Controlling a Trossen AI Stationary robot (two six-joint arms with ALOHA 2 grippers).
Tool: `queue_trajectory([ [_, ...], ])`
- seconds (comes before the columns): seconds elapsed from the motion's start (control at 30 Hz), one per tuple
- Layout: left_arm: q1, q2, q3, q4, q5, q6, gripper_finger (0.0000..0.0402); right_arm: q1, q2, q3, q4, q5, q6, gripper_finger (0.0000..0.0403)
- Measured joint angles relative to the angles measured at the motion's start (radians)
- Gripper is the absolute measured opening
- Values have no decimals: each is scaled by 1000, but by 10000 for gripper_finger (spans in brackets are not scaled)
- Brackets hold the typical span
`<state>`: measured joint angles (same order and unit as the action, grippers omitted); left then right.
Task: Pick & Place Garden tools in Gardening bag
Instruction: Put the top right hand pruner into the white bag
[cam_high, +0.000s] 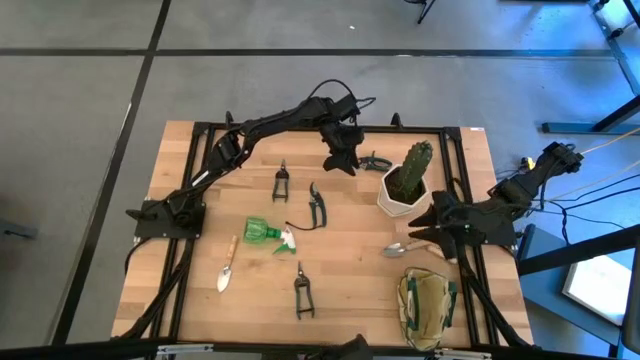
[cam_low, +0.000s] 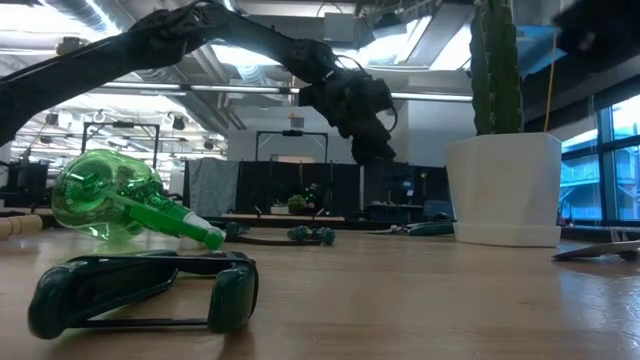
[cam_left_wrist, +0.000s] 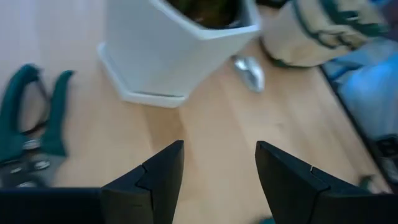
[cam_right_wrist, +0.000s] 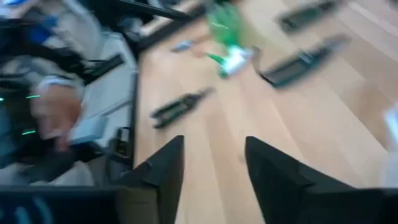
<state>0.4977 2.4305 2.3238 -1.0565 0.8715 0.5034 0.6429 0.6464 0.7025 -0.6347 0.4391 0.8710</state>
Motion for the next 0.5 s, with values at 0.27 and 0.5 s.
queue_trajectory([
  [0.27, -19, -44, 0, -86, 83, 51, 184, 14, -9, -1, -58, 37, 83, 67],
  [0.5, -54, -75, 0, -206, 109, 131, 175, 15, -24, -1, -86, 50, 137, 31],
])
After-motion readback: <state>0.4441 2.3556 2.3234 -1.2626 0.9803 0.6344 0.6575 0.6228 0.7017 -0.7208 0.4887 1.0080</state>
